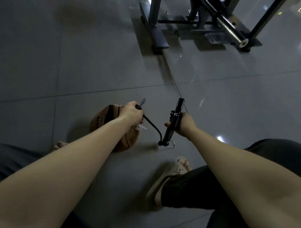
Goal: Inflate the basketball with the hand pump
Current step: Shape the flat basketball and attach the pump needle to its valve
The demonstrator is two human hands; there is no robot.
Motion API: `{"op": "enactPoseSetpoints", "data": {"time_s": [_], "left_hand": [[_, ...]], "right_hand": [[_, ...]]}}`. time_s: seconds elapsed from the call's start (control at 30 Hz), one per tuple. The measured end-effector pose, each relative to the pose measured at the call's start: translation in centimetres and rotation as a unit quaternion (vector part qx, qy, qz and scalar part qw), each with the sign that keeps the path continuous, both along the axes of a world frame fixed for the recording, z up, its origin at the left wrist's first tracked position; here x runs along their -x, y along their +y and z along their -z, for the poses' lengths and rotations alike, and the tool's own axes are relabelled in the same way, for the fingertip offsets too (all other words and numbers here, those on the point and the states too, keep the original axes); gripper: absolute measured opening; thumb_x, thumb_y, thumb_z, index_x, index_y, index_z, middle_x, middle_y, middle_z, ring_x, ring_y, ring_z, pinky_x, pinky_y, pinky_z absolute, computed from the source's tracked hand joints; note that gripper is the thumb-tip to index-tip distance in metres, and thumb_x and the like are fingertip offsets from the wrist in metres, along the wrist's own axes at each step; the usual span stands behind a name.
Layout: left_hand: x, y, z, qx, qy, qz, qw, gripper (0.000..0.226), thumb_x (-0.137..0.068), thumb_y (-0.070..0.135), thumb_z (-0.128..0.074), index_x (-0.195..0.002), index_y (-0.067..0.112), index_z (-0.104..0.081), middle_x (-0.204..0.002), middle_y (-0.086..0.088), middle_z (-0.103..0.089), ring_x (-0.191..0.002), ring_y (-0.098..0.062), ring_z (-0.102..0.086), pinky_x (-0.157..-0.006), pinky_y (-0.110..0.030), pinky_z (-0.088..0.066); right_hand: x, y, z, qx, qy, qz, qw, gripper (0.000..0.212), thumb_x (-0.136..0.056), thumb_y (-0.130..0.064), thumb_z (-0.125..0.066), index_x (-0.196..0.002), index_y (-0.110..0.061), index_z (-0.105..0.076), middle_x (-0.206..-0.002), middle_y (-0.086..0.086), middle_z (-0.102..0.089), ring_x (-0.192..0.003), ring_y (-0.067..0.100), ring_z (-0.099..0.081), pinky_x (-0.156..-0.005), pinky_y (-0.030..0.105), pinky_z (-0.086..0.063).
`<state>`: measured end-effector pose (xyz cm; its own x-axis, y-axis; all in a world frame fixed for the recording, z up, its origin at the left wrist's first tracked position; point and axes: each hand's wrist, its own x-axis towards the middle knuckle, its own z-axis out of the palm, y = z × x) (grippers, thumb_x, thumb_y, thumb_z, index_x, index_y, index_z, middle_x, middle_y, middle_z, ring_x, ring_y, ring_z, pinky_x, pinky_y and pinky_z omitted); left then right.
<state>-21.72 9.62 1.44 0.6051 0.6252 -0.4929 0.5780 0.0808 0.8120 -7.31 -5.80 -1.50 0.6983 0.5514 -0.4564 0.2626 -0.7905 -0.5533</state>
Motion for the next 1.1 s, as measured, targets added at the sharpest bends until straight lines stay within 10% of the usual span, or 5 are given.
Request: {"op": "enactPoseSetpoints", "data": {"time_s": [0.23,0.43,0.67,0.83,1.1], "left_hand": [[-0.8,-0.6,2.5,-0.104,0.076,0.127,0.983,0.006,-0.098,0.017,-0.056,-0.098,0.016,-0.061,-0.087,-0.010,-0.070,-0.076,-0.023,-0.070,-0.070,-0.042,-0.062],[-1.0,-0.8,4.1,-0.103,0.067,0.143,0.982,0.006,-0.096,0.021,-0.057,-0.092,0.020,-0.061,-0.085,-0.012,-0.070,-0.074,-0.029,-0.070,-0.067,-0.045,-0.062],[0.4,-0.7,5.1,-0.071,0.064,0.145,0.985,0.004,-0.092,0.026,-0.057,-0.091,0.025,-0.061,-0.086,-0.010,-0.069,-0.079,-0.031,-0.070,-0.072,-0.050,-0.061],[0.6,-0.5,6.4,0.005,0.056,0.135,0.989,0.009,-0.098,0.018,-0.057,-0.103,0.013,-0.062,-0.078,-0.006,-0.064,-0.062,-0.018,-0.061,-0.056,-0.033,-0.056],[0.2,2.2,6.7,0.195,0.053,0.103,0.974,0.031,-0.100,0.004,-0.039,-0.121,-0.001,-0.061,-0.103,-0.019,-0.058,-0.085,-0.028,-0.056,-0.051,-0.027,-0.056]], "right_hand": [[-0.7,-1.7,4.3,0.007,0.052,0.071,0.996,0.030,-0.083,-0.023,-0.081,-0.102,-0.013,-0.060,-0.084,-0.002,-0.061,-0.059,0.000,-0.051,-0.039,0.010,-0.034],[-1.0,-4.9,6.0,-0.005,0.049,0.159,0.986,0.032,-0.070,-0.029,-0.089,-0.083,-0.015,-0.063,-0.093,0.009,-0.073,-0.086,0.027,-0.070,-0.080,0.038,-0.057],[1.7,-5.4,7.2,-0.007,0.052,0.195,0.979,0.040,-0.057,-0.059,-0.080,-0.073,-0.028,-0.061,-0.088,0.001,-0.072,-0.087,0.027,-0.072,-0.083,0.046,-0.059],[-0.4,-3.8,6.5,0.033,0.089,0.191,0.977,0.017,-0.086,-0.005,-0.073,-0.099,0.000,-0.062,-0.081,0.011,-0.070,-0.060,0.015,-0.072,-0.053,0.029,-0.059],[-7.3,-1.2,-3.9,0.268,-0.019,0.053,0.962,0.015,-0.095,-0.004,-0.053,-0.092,0.007,-0.062,-0.077,0.019,-0.072,-0.072,0.034,-0.074,-0.071,0.042,-0.061]]}}
